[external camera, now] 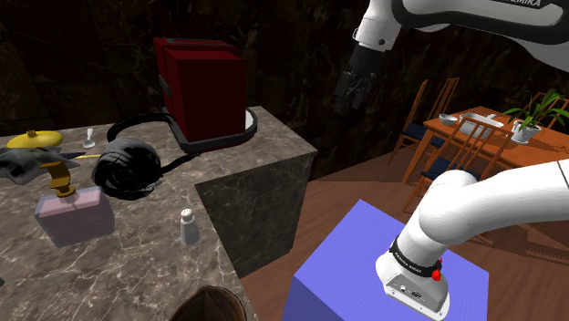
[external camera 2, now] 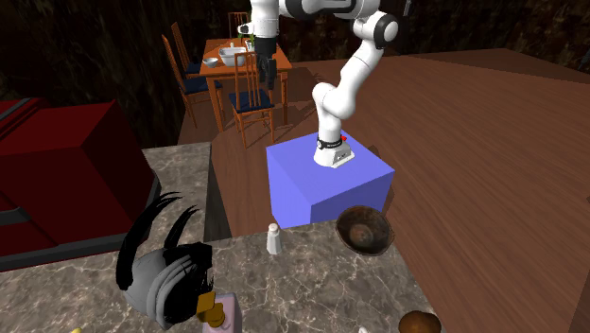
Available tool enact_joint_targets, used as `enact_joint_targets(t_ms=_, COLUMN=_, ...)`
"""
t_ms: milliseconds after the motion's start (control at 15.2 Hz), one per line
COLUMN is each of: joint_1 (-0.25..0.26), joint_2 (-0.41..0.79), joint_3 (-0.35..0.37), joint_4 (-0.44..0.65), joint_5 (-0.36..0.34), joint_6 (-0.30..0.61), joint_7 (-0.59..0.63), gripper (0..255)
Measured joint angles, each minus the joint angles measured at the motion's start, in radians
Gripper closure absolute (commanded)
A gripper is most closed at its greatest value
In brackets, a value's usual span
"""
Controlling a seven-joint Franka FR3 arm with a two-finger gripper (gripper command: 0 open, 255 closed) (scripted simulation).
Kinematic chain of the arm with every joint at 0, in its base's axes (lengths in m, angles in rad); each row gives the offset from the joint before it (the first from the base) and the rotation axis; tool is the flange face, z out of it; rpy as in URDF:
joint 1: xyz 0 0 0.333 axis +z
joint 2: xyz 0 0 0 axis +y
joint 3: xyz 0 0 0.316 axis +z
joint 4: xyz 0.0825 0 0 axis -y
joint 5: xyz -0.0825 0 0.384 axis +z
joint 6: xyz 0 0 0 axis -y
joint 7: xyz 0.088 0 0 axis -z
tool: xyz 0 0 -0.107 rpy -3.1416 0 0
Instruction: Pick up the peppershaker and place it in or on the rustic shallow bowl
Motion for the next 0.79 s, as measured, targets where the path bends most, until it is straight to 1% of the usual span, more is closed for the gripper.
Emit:
enact_joint_targets(t_ms=132, joint_1=0.001, joint_2=0.004, joint_3=0.008, joint_4=-0.002, joint_5=0.003, joint_6=0.006, joint_7=0.009, gripper=0)
enact_joint_targets(t_ms=198, joint_1=0.005, joint_2=0.008, joint_3=0.027, joint_4=-0.018, joint_5=0.010, joint_6=0.025, joint_7=0.027, gripper=0)
enact_joint_targets(t_ms=462, joint_1=0.021, joint_2=0.069, joint_3=0.119, joint_4=-0.012, joint_5=0.042, joint_6=0.083, joint_7=0.125, gripper=0)
enact_joint_targets(t_ms=792, joint_1=0.035, joint_2=0.158, joint_3=0.228, joint_4=-0.007, joint_5=0.065, joint_6=0.165, joint_7=0.244, gripper=0)
